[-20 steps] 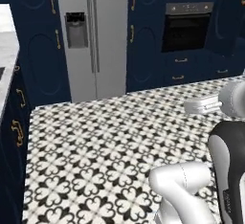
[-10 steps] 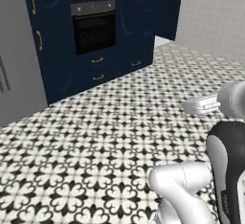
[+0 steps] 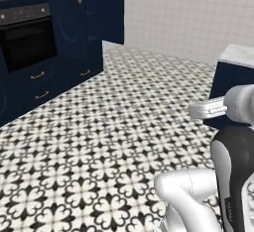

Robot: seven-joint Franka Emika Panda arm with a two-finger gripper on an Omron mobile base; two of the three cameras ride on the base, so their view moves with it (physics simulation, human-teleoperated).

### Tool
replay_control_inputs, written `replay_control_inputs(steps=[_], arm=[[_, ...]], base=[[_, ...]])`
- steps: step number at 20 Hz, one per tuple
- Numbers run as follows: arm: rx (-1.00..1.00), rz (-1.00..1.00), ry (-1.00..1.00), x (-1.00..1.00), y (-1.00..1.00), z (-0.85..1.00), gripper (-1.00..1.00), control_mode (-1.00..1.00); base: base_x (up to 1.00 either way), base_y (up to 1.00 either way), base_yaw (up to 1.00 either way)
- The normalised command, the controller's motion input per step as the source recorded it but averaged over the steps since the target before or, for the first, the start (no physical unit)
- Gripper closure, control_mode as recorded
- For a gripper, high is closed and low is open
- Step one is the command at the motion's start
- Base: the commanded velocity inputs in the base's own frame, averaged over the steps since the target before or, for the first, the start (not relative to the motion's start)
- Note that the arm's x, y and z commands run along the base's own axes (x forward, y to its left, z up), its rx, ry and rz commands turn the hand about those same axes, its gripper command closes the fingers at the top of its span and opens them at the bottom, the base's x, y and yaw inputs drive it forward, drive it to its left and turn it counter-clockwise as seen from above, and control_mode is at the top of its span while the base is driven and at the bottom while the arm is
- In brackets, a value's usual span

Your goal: Gather all objects into one cabinet and sort the glasses and bowls to opposite sides.

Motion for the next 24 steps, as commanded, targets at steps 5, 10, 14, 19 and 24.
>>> replay_control_inputs(steps=[5,10,14,19,24], arm=[[0.0,0.0,0.0,0.0,0.0,0.0,-1.0,1.0],[0.0,0.0,0.0,0.0,0.0,0.0,-1.0,1.0],[0.0,0.0,0.0,0.0,0.0,0.0,-1.0,1.0],[0.0,0.0,0.0,0.0,0.0,0.0,-1.0,1.0],[0.0,0.0,0.0,0.0,0.0,0.0,-1.0,1.0]], base=[[1.0,-0.53,-0.02],[1.0,-0.53,0.08],[1.0,-0.54,0.12],[1.0,-0.22,0.2],[1.0,0.0,0.43]])
